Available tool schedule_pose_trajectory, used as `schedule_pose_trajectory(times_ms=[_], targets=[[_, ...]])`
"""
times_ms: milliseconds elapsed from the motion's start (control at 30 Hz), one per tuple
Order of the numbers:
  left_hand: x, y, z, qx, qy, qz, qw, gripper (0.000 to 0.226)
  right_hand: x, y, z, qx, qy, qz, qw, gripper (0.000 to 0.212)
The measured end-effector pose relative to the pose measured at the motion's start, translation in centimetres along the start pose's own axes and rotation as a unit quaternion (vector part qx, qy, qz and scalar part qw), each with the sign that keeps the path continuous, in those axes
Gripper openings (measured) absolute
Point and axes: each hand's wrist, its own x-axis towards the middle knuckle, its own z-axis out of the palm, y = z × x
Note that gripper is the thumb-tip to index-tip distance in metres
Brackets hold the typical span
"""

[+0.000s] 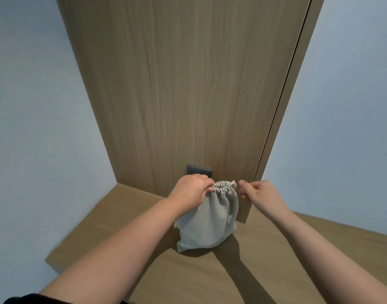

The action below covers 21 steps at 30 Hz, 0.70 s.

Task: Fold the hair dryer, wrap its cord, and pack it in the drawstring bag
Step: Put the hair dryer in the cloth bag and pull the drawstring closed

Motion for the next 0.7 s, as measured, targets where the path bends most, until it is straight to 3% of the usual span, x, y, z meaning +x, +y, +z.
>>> schedule_pose_trajectory(times_ms=[100, 200, 400, 500, 567, 633, 700], targets=[[0.1, -0.2, -0.2, 0.0, -0.001, 0.016, 1.0, 0.022, -0.4, -0.4, 1.7, -0.029, 0.008, -0.001, 1.0, 0.045], [-0.1, -0.6, -0.2, 0.004, 0.005, 0.034, 0.999, 0.02, -0.3, -1.0, 2.8, 0.037, 0.081, -0.013, 0.996, 0.03], [-0.9, -1.4, -0.3, 0.022, 0.053, 0.029, 0.998, 0.018, 0.8, -2.1, 4.2, 0.174, 0.064, 0.047, 0.982, 0.023], [-2.9, -3.2, 0.0, 0.015, 0.15, -0.052, 0.987, 0.027, 1.5, -2.8, 4.6, 0.179, 0.071, 0.047, 0.98, 0.023], [-5.0, -4.2, 0.0, -0.022, 0.195, -0.156, 0.968, 0.015, 1.9, -3.0, 4.9, 0.179, 0.091, 0.054, 0.978, 0.026], [-7.0, -4.5, 0.0, -0.061, 0.187, -0.246, 0.949, 0.009, 2.4, -2.8, 5.1, 0.189, 0.108, 0.061, 0.974, 0.031], [-8.6, -4.4, 0.3, -0.087, 0.151, -0.269, 0.947, 0.003, 2.7, -2.5, 5.3, 0.202, 0.11, 0.063, 0.971, 0.034]])
